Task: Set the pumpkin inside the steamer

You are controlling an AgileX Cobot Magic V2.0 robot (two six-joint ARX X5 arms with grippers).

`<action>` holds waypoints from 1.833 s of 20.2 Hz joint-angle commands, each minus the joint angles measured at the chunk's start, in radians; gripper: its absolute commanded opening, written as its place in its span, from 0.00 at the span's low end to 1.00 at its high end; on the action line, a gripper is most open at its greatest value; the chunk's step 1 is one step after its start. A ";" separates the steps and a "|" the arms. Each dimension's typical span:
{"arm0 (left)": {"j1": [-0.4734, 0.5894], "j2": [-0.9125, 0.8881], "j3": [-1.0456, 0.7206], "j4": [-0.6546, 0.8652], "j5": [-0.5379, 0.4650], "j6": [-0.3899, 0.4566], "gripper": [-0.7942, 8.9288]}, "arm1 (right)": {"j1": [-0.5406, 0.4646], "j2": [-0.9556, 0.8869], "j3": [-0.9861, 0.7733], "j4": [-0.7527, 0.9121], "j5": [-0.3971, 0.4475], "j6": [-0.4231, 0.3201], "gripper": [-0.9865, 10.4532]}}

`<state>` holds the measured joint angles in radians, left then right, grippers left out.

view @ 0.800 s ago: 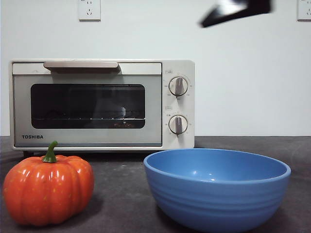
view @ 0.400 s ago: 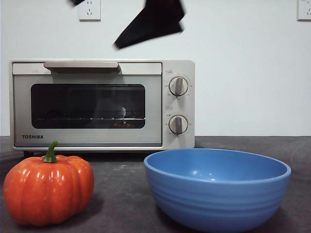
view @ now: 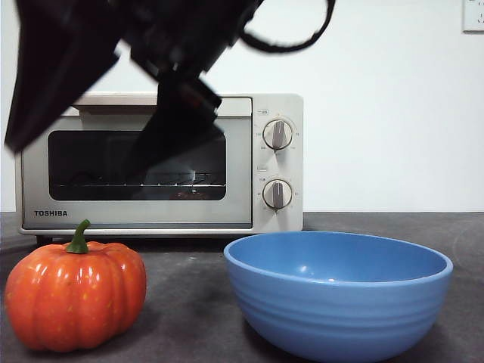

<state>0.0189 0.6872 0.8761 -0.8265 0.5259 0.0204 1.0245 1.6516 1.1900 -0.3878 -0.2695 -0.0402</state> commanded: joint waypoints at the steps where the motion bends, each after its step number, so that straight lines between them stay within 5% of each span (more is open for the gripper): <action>1: -0.002 0.005 0.019 0.010 0.004 0.017 0.10 | 0.021 0.061 0.019 0.026 0.017 -0.005 0.54; 19: -0.006 0.005 0.019 0.011 0.003 0.018 0.10 | 0.032 0.220 0.019 0.074 0.070 -0.005 0.57; 25: -0.006 0.005 0.019 0.011 0.003 0.018 0.10 | 0.033 0.220 0.019 0.066 0.067 0.000 0.42; 37: -0.006 0.005 0.019 0.011 0.003 0.018 0.10 | -0.007 -0.021 0.159 -0.173 0.088 -0.002 0.42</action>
<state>0.0147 0.6872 0.8761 -0.8261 0.5259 0.0208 1.0115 1.6211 1.3338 -0.5682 -0.1833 -0.0406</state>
